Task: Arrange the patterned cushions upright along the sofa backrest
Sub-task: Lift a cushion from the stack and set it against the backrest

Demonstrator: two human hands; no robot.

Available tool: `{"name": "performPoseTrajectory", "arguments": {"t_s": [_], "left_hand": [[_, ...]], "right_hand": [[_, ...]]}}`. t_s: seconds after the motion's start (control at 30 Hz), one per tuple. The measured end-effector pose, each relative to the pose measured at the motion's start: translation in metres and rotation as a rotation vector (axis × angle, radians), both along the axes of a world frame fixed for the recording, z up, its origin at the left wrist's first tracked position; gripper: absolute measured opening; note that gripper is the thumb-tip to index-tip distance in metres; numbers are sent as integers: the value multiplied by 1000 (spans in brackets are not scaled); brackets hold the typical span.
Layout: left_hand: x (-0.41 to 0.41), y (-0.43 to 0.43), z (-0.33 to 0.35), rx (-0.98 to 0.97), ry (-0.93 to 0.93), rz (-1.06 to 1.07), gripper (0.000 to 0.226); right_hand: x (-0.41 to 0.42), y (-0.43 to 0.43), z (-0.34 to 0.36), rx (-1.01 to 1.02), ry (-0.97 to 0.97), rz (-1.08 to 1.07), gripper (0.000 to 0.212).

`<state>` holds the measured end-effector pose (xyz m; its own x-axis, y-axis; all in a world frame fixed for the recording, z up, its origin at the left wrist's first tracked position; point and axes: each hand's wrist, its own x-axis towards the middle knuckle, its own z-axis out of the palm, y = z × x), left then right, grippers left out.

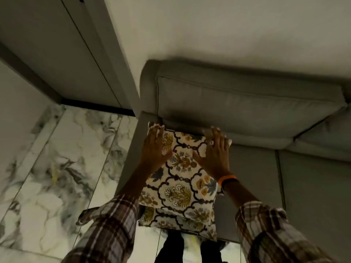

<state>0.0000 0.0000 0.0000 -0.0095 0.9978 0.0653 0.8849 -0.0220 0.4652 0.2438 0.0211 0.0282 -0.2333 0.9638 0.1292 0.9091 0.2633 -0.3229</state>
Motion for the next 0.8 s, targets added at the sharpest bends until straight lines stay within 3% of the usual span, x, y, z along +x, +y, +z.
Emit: {"name": "performPoseTrajectory", "arguments": {"t_s": [0.07,0.13,0.2,0.23,0.3,0.33,0.4,0.5,0.6,0.8], "left_hand": [[-4,0,-25,-60,-155,147,98],[-10,-10,-40,-261,-491,410,106],[-13,-13,-52,-456,-799,605,110],[-14,-16,-57,-517,-887,650,106],[-15,-21,-59,-513,-922,636,84],[-14,-22,-55,-490,-905,609,70],[-6,-24,-42,-467,-901,604,56],[23,-20,-14,-400,-917,558,71],[50,-13,-3,-388,-922,501,79],[201,29,15,-394,-871,310,109]], "right_hand": [[12,-12,-26,-125,158,-220,94],[23,-39,-48,-372,403,-448,106],[33,-51,-74,-654,771,-596,118],[42,-55,-94,-775,902,-611,124],[50,-62,-107,-948,973,-572,137],[57,-64,-116,-961,976,-540,134],[57,-59,-90,-856,983,-555,107],[87,-53,-66,-699,1020,-516,46],[116,-44,-59,-636,1067,-487,41],[259,-24,-32,-557,1115,-554,48]]}}
